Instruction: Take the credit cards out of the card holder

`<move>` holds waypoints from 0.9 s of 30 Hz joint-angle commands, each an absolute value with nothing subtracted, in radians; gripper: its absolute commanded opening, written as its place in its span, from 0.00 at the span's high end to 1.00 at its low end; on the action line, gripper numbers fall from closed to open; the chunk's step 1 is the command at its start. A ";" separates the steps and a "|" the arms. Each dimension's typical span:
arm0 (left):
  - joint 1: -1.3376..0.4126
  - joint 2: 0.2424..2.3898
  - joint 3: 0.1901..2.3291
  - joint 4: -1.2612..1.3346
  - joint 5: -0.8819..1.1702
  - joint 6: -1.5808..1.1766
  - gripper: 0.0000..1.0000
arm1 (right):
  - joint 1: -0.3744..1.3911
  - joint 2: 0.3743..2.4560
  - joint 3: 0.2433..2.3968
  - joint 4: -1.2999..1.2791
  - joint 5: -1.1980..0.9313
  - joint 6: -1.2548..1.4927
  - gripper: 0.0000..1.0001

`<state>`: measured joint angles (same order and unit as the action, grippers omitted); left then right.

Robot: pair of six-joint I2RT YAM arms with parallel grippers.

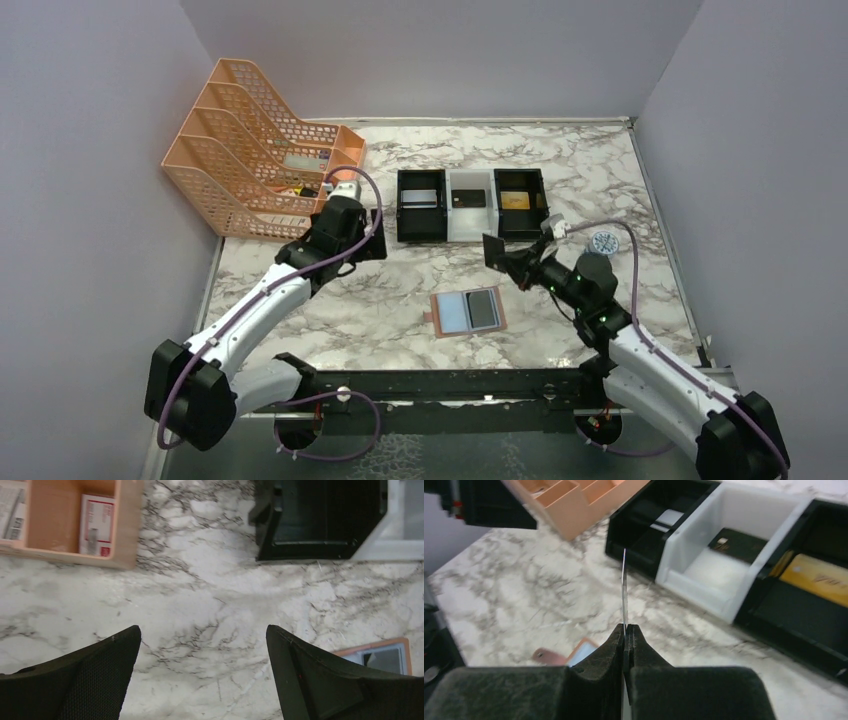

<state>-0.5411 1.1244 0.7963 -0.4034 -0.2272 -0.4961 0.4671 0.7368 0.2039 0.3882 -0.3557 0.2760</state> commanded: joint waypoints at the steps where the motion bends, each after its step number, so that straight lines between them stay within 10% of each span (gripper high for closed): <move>1: -0.436 1.100 0.861 -0.460 -0.215 -0.379 0.01 | 0.464 0.881 0.380 0.306 -0.137 0.140 0.99; 21: -0.423 1.050 0.807 -0.490 -0.366 -0.271 0.01 | 0.250 1.415 0.935 0.177 -0.651 -0.196 0.99; 27: -0.423 1.048 0.810 -0.499 -0.399 -0.265 0.01 | 0.348 1.527 1.091 -0.067 -0.433 -0.558 0.99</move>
